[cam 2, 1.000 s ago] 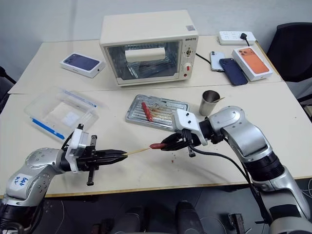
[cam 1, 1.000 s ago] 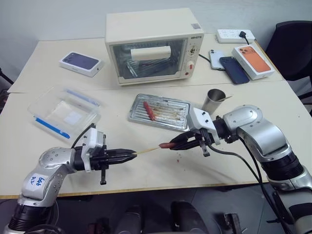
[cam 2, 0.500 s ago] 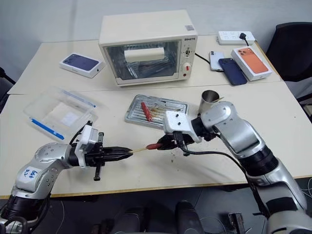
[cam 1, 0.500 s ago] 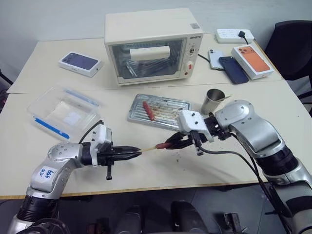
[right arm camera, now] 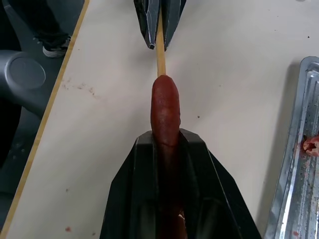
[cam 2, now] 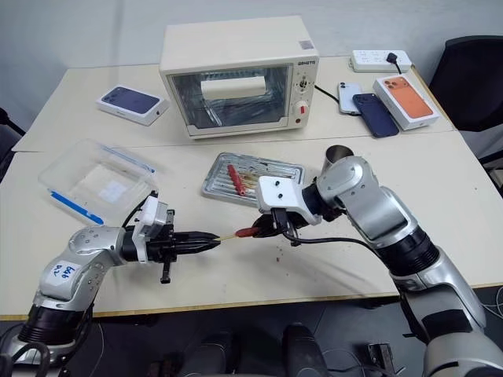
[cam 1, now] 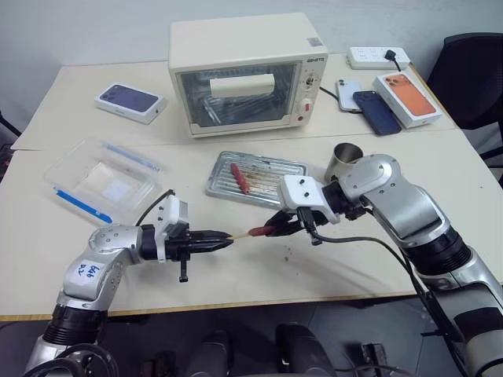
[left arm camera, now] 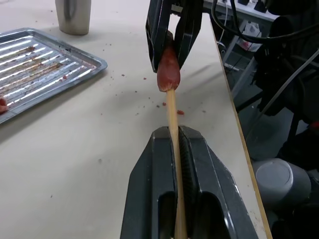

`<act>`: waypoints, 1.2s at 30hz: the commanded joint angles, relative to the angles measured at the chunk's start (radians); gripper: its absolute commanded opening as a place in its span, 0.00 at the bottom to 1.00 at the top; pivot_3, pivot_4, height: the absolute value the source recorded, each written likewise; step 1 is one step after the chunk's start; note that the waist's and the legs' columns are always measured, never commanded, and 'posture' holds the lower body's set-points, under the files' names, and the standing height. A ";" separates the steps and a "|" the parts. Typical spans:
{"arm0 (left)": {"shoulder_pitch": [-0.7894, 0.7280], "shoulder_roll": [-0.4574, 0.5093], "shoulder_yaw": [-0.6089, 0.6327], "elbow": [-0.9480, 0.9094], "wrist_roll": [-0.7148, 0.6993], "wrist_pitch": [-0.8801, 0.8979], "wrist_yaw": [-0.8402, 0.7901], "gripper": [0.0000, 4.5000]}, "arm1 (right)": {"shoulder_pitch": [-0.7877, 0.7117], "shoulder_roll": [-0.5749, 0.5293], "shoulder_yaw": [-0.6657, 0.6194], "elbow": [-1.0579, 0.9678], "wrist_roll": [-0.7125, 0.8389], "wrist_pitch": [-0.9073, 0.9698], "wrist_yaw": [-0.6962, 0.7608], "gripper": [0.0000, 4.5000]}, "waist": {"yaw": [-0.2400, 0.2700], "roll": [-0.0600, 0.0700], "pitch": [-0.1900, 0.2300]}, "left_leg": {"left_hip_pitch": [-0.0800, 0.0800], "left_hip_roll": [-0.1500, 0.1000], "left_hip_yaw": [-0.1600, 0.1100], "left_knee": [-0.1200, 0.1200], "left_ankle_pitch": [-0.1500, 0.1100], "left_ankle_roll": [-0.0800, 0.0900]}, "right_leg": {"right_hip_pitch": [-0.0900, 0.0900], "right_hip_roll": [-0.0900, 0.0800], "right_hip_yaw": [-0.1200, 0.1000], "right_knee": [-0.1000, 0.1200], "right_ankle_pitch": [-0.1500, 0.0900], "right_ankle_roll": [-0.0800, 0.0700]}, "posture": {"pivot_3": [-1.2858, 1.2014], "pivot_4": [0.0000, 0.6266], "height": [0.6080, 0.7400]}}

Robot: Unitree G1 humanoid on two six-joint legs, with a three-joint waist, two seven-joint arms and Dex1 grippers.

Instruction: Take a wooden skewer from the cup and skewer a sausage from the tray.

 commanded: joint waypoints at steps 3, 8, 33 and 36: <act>-0.024 -0.048 -0.032 -0.092 -0.036 -0.007 0.008 0.00 | 0.010 0.046 -0.020 -0.049 0.076 -0.064 0.042 0.06 | 0.001 0.000 0.000 | 0.000 0.000 0.000 0.000 0.000 0.000 | 0.000 0.000 0.000 0.000 0.000 0.000 | 0.52 0.24 1.00; 0.071 -0.008 0.073 -0.123 -0.067 -0.012 0.011 0.00 | 0.055 -0.020 -0.098 -0.034 0.080 -0.087 0.060 0.22 | -0.001 0.000 0.000 | 0.000 0.000 0.000 0.000 0.000 0.000 | 0.000 0.000 0.000 0.000 0.000 0.000 | 0.52 0.24 1.00; 0.061 -0.582 0.586 -0.209 -0.197 -0.167 1.192 0.00 | 0.634 0.181 -0.625 -0.262 0.452 -0.315 -0.375 1.00 | 0.052 -0.009 -0.005 | 0.002 0.000 0.001 0.004 0.000 0.000 | 0.005 0.001 0.000 0.000 0.001 0.002 | 0.52 0.24 1.00; 0.011 -0.591 0.602 -0.144 -0.190 -0.163 1.287 0.00 | 0.655 0.166 -0.635 -0.250 0.437 -0.344 -0.386 1.00 | 0.052 -0.010 -0.005 | 0.002 -0.001 0.001 0.004 -0.001 0.001 | 0.005 0.001 0.000 0.000 0.001 0.002 | 0.52 0.24 1.00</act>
